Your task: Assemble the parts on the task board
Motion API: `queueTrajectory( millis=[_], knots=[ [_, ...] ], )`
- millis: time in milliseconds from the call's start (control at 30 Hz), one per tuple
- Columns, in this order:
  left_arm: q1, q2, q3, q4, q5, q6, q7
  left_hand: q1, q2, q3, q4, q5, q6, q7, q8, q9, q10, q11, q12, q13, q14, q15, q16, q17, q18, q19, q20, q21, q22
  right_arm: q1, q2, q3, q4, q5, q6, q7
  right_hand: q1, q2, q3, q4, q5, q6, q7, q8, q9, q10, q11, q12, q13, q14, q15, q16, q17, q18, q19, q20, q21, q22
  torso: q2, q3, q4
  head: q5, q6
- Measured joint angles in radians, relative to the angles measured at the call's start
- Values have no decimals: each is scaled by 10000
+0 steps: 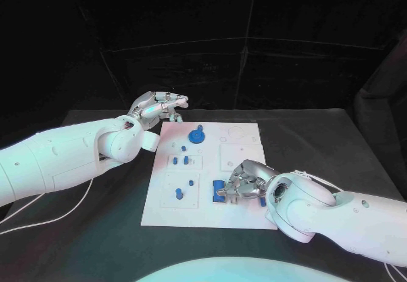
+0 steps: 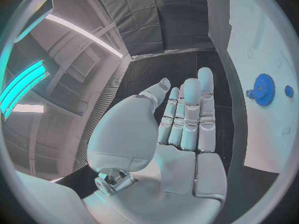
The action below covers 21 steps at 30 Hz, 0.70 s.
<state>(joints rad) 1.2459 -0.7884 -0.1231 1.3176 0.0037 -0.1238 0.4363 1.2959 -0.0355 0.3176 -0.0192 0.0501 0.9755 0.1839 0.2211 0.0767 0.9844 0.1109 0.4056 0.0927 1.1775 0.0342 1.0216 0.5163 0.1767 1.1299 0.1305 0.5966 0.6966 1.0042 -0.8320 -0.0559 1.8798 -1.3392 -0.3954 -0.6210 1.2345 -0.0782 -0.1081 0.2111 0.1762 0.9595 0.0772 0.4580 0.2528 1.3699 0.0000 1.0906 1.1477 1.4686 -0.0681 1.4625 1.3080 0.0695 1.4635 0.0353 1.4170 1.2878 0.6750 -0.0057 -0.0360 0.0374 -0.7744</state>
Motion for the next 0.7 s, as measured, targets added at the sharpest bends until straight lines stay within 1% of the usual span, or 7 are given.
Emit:
queueTrajectory(
  millis=[67,133,267,333,467,567,700],
  knots=[
    [0,-1,0,0,0,1,-1,0,0,0,0,0,0,0,0,0,0,0,0,0,0,0,0,0,0,0,0,0,0,0,-3,0,14,-68,39,22,320,73,9,-183,1,0,0,0,26,0,0,0,20,0,0,0,0,0,0,0,0,14,0,0,0,-12,-1],
    [0,-2,0,0,0,2,-3,0,0,0,0,0,0,0,0,0,0,0,0,0,0,0,0,0,-1,0,0,0,1,0,-26,0,27,-152,56,41,438,145,-1,-240,2,0,0,0,37,0,0,0,35,0,0,0,-1,0,0,0,0,33,0,-1,0,-17,-1],
    [0,-3,0,-2,0,4,-5,0,0,0,0,0,0,0,0,0,0,0,0,1,0,0,0,0,0,0,0,0,1,0,-205,0,88,-287,3,102,446,160,-77,-164,146,-40,29,0,35,0,0,0,70,0,0,0,-1,0,0,0,0,45,0,0,0,-32,10],
    [0,-5,0,-4,0,5,-6,0,0,0,0,0,0,0,0,0,0,0,0,0,0,0,0,0,0,0,0,0,1,0,-364,0,148,-318,-53,151,308,298,-202,-39,308,-138,48,-76,22,0,0,0,78,0,0,0,-2,0,0,0,0,45,0,3,0,-37,21],
    [0,-20,0,-6,0,7,-7,0,0,0,0,0,0,0,0,1,0,0,0,1,0,0,0,1,0,0,0,0,1,0,-957,3,376,-301,-186,319,196,410,-380,140,439,-240,82,-192,-13,3,3,-61,78,0,0,-1,-2,0,0,0,0,45,-7,11,-23,-81,25],
    [0,-24,0,-8,0,10,-8,0,0,0,0,0,0,0,0,1,0,0,0,1,0,0,0,1,0,0,0,0,1,0,-1475,7,519,-238,-228,449,156,449,-432,184,583,-266,109,-269,-31,39,39,-75,78,-1,0,-1,-2,1,0,0,0,45,-15,11,-35,-163,25],
    [0,-36,-1,-13,0,11,-8,0,0,0,0,0,0,0,0,1,1,0,0,1,0,0,0,1,0,0,0,0,2,1,-2016,10,632,-186,-157,573,272,589,-490,126,1015,-279,122,-347,-45,38,38,-75,164,-1,0,-1,-3,1,0,1,0,72,-20,6,-37,-287,36]
  ],
)
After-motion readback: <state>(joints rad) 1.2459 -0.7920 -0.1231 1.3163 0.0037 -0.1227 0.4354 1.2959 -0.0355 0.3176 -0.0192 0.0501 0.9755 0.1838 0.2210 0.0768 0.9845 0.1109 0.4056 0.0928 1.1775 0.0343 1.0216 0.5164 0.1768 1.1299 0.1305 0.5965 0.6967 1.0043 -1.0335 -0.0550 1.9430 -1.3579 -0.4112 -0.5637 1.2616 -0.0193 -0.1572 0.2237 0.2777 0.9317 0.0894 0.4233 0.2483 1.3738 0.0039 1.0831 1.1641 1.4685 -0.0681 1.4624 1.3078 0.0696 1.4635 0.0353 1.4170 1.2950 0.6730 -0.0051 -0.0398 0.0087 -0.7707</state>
